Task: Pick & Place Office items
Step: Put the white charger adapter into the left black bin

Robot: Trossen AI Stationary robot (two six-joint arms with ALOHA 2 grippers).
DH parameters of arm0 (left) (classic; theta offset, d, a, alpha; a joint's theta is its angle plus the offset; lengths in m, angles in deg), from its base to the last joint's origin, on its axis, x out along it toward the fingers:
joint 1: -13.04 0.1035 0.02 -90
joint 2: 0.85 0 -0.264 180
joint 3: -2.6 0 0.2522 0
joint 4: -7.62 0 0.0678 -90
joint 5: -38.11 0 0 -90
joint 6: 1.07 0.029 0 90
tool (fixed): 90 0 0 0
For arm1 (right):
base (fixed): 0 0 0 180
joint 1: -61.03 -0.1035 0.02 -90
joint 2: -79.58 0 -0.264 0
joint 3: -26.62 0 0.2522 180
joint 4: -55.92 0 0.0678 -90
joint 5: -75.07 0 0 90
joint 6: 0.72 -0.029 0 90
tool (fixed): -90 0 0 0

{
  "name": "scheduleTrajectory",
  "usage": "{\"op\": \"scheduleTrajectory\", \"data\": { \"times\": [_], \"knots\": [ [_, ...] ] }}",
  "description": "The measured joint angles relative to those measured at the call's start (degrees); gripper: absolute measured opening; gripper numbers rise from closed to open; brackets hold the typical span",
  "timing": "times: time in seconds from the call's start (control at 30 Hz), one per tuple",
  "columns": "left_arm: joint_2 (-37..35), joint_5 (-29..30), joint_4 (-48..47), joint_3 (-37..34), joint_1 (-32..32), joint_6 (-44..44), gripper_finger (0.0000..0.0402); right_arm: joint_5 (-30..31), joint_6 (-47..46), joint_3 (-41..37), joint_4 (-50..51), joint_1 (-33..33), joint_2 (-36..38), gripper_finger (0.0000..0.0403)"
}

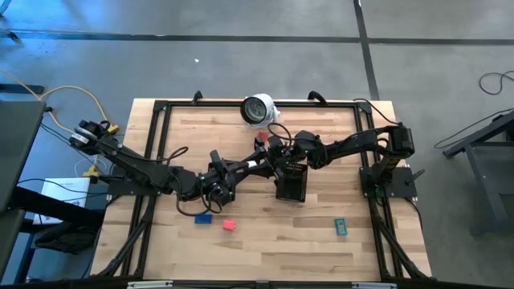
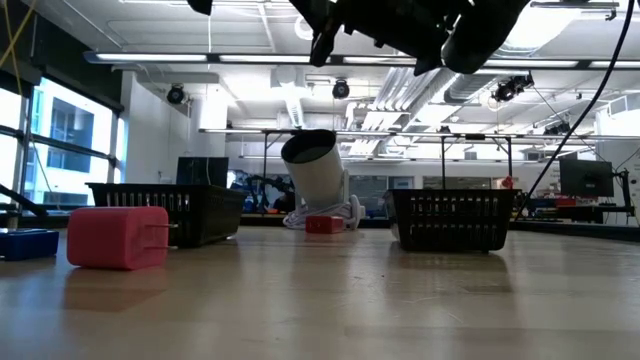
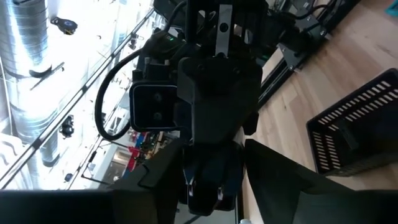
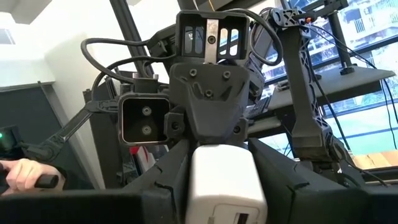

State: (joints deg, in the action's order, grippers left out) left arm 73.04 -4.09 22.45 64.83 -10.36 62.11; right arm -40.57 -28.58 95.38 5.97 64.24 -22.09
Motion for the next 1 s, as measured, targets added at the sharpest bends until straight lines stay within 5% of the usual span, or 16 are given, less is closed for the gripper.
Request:
{"op": "scheduleTrajectory", "data": {
  "times": [0.17, 0.5, 0.77, 1.0],
  "knots": [
    [0.0, 0.3, 0.0, 0.0, 0.0, -0.5, 0.0123, -0.3, 0.0, 0.0, 0.0, 0.0, 0.0, 0.0125],
    [0.0, 1.7, 0.0, 0.1, -0.3, -1.5, 0.0123, 0.3, 0.7, 0.0, -0.1, 0.0, 0.0, 0.0125],
    [-0.2, 7.6, 0.8, 0.3, -1.7, -0.6, 0.0122, 2.0, 1.1, -0.1, 0.4, 0.2, -0.1, 0.0238],
    [-0.2, 13.1, 0.8, 0.3, -4.8, 1.8, 0.0122, 2.1, 1.1, -0.1, 0.3, 1.8, -0.1, 0.0283]
  ]
}}
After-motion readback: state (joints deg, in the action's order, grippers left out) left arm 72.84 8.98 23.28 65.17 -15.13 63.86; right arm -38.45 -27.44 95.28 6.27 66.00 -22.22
